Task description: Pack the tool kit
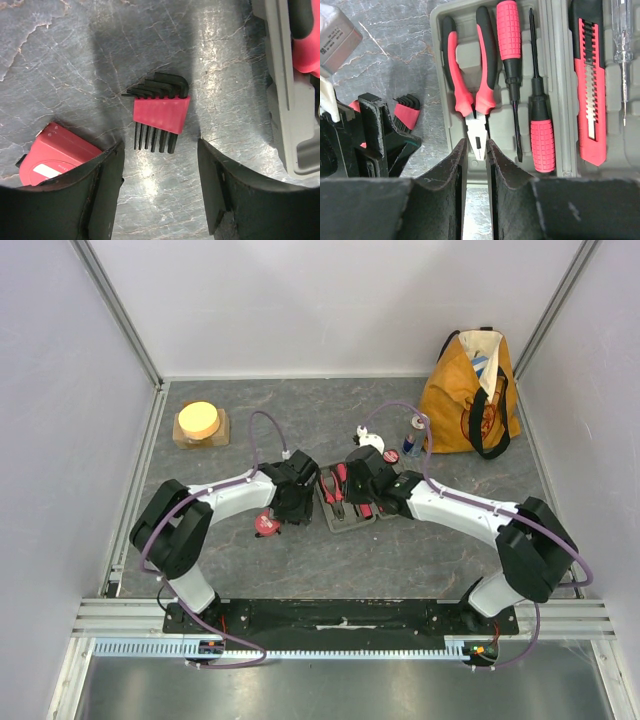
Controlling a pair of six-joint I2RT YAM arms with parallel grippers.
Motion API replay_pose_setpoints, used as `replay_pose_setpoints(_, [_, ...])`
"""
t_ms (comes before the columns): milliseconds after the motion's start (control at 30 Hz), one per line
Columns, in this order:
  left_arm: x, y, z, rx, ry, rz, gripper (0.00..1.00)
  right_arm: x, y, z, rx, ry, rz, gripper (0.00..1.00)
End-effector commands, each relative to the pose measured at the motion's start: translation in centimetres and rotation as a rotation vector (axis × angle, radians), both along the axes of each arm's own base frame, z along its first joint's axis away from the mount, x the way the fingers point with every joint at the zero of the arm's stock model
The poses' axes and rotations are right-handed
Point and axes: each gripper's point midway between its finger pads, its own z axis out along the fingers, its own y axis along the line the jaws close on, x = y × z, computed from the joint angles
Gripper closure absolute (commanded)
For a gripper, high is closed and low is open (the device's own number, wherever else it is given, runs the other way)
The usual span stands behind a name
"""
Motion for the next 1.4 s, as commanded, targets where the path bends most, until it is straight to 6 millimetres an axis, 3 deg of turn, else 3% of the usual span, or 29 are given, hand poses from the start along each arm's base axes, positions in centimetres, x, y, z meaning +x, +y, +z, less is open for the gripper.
replay_pose_setpoints(0, [1.4,0.7,-1.1,0.102,-0.079,-0.062,0.35,0.1,-0.4,1.2,0.035,-0.024,-0.017,0.73])
replay_pose_setpoints(367, [0.6,0.1,-2.6,0.091,-0.047,-0.075,0.48,0.3,-1.3,1.0,0.032,-0.017,-0.021,0.74])
replay_pose_setpoints(667, [0.2,-0.1,-2.5,0.081,-0.043,-0.042,0.66,0.2,-1.5,1.1,0.049,-0.007,-0.015,0.75])
replay_pose_setpoints(900, [0.9,-1.4,0.1,-0.007,-0.104,0.001,0.67,-0.5,1.2,3.4,0.176,-0.011,0.117,0.7])
replay_pose_setpoints(1067, [1.4,-2.1,2.3,-0.087,-0.16,0.04,0.67,-1.1,3.2,3.5,0.243,0.024,0.194,0.68])
replay_pose_setpoints(1367, [2.0,-2.3,7.1,-0.191,-0.275,0.104,0.68,-0.6,4.5,3.7,0.28,0.062,0.22,0.66])
